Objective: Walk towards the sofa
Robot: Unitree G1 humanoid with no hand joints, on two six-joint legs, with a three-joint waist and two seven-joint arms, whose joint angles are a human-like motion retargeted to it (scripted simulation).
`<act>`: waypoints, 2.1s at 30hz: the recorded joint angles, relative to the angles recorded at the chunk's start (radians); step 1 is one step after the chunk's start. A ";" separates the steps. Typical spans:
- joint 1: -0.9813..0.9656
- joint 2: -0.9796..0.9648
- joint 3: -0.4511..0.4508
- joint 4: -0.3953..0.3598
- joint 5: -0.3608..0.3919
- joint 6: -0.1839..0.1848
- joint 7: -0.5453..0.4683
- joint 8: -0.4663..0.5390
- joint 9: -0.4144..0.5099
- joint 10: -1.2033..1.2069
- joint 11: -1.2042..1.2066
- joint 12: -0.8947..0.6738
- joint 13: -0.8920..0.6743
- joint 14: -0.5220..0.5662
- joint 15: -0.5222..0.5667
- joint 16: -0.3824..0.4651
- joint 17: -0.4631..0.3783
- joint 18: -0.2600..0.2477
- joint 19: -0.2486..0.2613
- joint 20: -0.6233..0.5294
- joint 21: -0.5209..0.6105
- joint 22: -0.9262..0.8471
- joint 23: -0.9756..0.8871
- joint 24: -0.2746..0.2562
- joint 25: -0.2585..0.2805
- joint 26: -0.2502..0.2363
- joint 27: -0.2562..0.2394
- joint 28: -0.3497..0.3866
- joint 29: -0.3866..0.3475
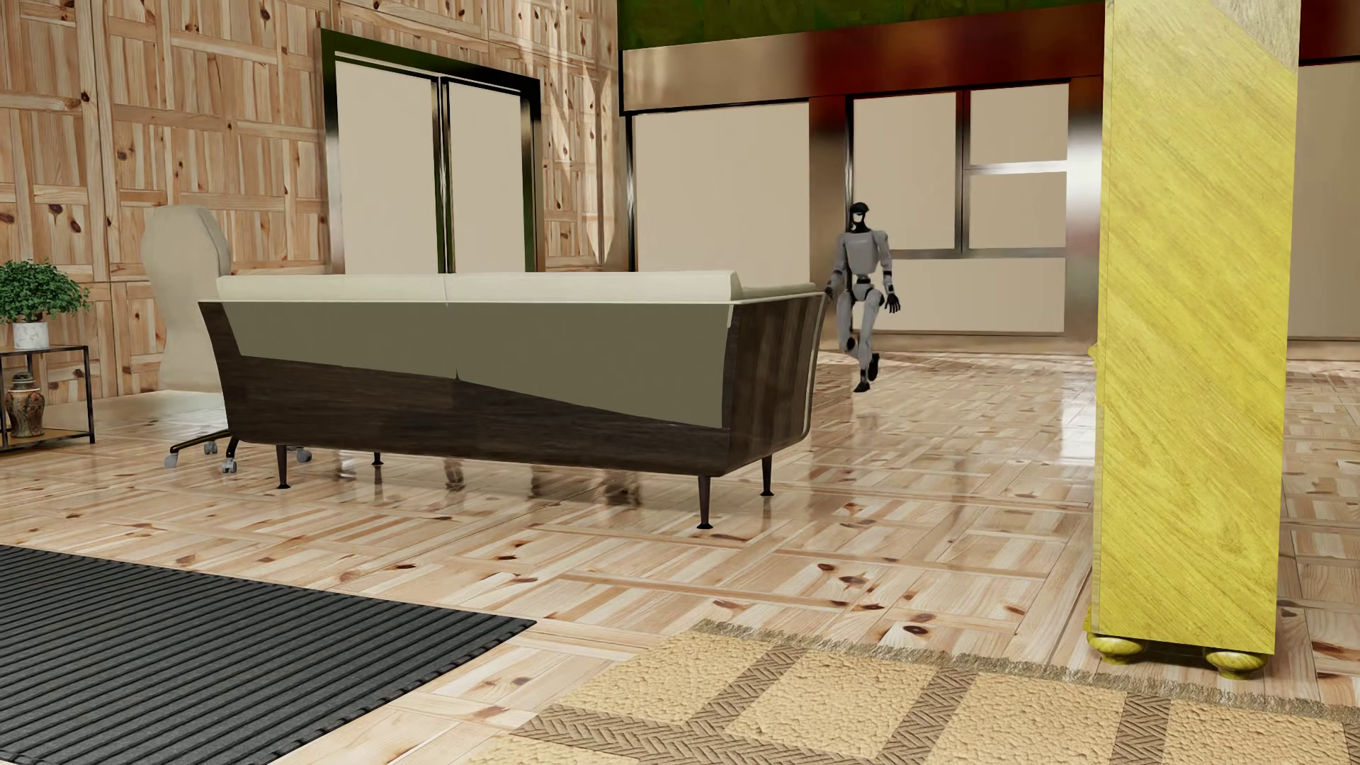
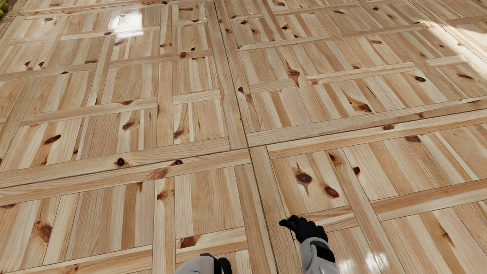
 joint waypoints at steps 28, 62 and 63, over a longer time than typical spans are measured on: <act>-0.042 0.243 0.003 0.132 0.147 0.081 0.048 0.042 -0.013 -0.498 -0.928 0.016 -0.293 0.082 -0.491 0.029 0.044 -0.126 -0.118 -0.028 -0.018 -0.091 0.008 -0.067 -0.130 -0.046 -0.192 -0.001 -0.028; -0.019 0.169 0.011 0.172 0.135 0.081 0.019 -0.037 -0.043 -0.116 -0.920 0.056 -0.115 0.134 -0.433 0.069 0.068 -0.081 -0.117 -0.045 0.403 -0.064 -1.273 -0.043 0.298 0.002 -0.351 0.009 -0.268; -0.001 0.211 0.012 0.133 0.134 0.076 0.012 -0.022 -0.047 -0.365 -0.948 0.081 -0.120 0.168 -0.448 0.059 0.063 -0.074 -0.108 -0.031 0.422 -0.042 -1.276 -0.034 0.310 0.003 -0.346 0.002 -0.265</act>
